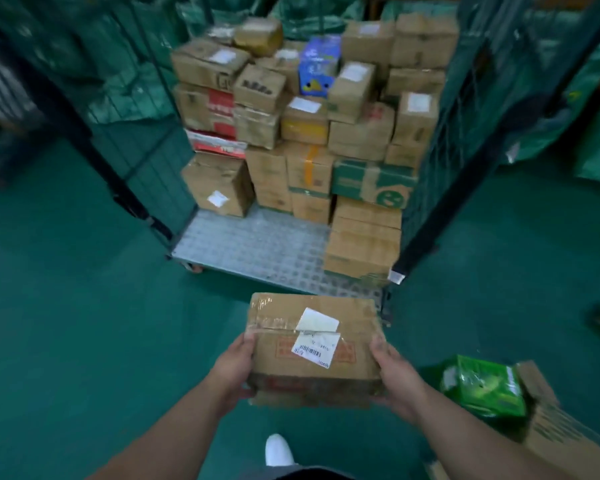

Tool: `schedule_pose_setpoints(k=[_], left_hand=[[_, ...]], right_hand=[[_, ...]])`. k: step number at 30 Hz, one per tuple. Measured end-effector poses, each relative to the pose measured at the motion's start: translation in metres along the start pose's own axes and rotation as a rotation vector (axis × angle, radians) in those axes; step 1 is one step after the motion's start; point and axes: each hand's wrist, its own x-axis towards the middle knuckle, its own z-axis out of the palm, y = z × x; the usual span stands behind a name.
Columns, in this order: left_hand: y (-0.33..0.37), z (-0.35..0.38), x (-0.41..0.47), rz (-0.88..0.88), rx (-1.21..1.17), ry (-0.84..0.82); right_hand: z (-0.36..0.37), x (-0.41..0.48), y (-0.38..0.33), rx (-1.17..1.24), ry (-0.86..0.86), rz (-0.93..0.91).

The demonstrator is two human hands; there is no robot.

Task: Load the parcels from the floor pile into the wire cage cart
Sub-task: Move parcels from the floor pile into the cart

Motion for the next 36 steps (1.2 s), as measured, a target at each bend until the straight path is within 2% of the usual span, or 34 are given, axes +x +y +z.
schedule_pose_setpoints(k=[6,11,16,19,24,26,31,36], left_hand=[[0.048,-0.061,0.042,0.018,0.037,0.100],[0.091,-0.044,0.089,0.045,0.019,0.201],[0.146,-0.028,0.153,-0.003,0.047,0.199],[0.182,-0.028,0.186,-0.036,0.078,0.183],[0.238,-0.040,0.247,-0.051,0.074,0.233],[0.257,-0.042,0.268,-0.061,0.089,0.237],[0.316,-0.048,0.343,-0.114,0.248,0.165],[0.387,-0.035,0.457,-0.115,0.471,-0.066]], right_hand=[[0.073,0.054,-0.015,-0.071,0.033,-0.064],[0.084,0.102,-0.046,-0.043,0.128,-0.121],[0.089,0.165,-0.115,-0.150,0.198,-0.125],[0.098,0.196,-0.168,-0.321,0.119,-0.150],[0.119,0.240,-0.252,-0.369,0.003,-0.080],[0.128,0.264,-0.272,-0.373,0.010,-0.061],[0.158,0.331,-0.279,-0.423,0.159,0.035],[0.196,0.391,-0.260,-0.341,0.348,0.150]])
